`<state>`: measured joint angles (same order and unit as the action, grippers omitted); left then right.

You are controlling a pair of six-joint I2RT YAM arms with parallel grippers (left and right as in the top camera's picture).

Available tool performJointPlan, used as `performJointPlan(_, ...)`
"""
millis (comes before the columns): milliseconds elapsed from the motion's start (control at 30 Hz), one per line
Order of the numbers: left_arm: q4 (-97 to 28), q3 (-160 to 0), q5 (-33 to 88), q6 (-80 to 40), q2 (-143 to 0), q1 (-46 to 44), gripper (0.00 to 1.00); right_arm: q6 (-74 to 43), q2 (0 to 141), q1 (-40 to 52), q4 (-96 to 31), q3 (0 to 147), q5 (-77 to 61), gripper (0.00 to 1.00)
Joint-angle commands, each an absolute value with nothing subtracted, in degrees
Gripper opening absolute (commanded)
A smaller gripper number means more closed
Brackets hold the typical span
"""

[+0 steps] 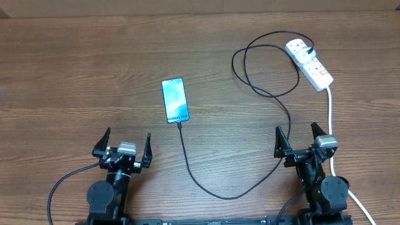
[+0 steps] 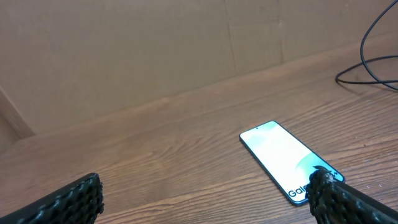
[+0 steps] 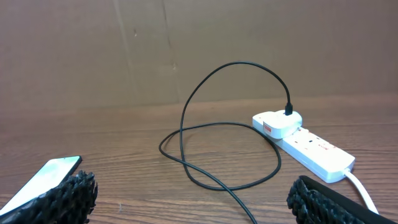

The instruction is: Plug charger to phone and switch on socket

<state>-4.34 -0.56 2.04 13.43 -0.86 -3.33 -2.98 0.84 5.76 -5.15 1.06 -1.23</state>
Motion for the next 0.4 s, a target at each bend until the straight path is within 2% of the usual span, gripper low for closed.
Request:
performJointPlan(0,-4.4,-0.3,1.5,12.0,-0.3,-3.0,1.00,-3.1,0.2,6.1,-4.8,0.5,-1.1,1.00)
performJointPlan(367,-4.4,-0.3,1.5,12.0,-0.3,-3.0,1.00,-3.2,0.2,6.1,-4.8,0.5,-1.1,1.00)
